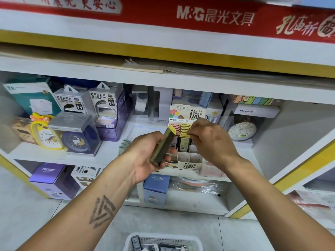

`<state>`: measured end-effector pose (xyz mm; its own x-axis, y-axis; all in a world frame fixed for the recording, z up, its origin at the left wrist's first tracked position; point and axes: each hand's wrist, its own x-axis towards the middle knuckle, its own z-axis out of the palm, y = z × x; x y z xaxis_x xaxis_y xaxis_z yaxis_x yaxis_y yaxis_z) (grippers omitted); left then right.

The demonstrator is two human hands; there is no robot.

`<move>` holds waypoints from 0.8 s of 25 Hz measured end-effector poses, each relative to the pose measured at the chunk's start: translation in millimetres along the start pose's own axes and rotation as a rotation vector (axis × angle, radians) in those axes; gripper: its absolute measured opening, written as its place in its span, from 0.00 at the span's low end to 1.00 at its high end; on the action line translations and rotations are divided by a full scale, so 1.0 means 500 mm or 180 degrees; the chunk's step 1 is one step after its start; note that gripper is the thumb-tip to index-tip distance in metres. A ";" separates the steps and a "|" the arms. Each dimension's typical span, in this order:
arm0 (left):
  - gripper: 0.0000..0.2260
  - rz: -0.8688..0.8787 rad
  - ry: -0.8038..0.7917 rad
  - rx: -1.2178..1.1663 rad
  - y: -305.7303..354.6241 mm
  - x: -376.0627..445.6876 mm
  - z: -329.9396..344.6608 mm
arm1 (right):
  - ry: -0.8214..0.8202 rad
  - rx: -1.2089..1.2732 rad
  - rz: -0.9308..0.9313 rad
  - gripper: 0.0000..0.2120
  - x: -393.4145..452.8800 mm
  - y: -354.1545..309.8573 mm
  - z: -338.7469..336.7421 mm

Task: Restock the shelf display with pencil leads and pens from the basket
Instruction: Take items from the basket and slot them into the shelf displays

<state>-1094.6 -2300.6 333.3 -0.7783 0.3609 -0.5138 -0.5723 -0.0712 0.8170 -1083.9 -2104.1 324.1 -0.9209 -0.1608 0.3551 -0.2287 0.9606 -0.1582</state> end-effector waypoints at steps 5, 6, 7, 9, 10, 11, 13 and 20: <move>0.10 0.0343 0.0023 0.0295 -0.008 -0.003 0.010 | -0.0121 0.2281 0.1080 0.09 0.008 -0.015 -0.016; 0.11 0.0376 0.0024 0.0266 -0.009 -0.003 0.011 | -0.0243 0.2817 0.1269 0.11 0.008 -0.020 -0.021; 0.11 0.0391 0.0004 0.0207 -0.010 -0.003 0.011 | -0.0356 0.3178 0.1322 0.12 0.008 -0.022 -0.025; 0.13 0.0441 -0.0039 0.0112 -0.010 -0.003 0.011 | -0.0517 0.3584 0.1253 0.12 0.005 -0.021 -0.031; 0.14 0.0494 -0.0033 0.0109 -0.012 -0.002 0.012 | -0.0563 0.3727 0.1236 0.11 0.005 -0.020 -0.034; 0.15 0.0560 -0.0012 0.0133 -0.014 0.000 0.012 | -0.0601 0.3877 0.1238 0.10 0.005 -0.017 -0.036; 0.17 0.0687 0.0042 0.0219 -0.017 0.002 0.014 | -0.0671 0.4013 0.1214 0.10 0.003 -0.015 -0.039; 0.19 0.1108 0.0250 0.0787 -0.027 0.011 0.016 | -0.0495 0.3656 0.1309 0.10 0.001 -0.017 -0.052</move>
<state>-1089.0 -2290.1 321.7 -0.9367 0.2821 -0.2071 -0.2006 0.0522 0.9783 -1074.4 -2106.7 349.5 -0.9999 0.0059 -0.0139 0.0149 0.2013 -0.9794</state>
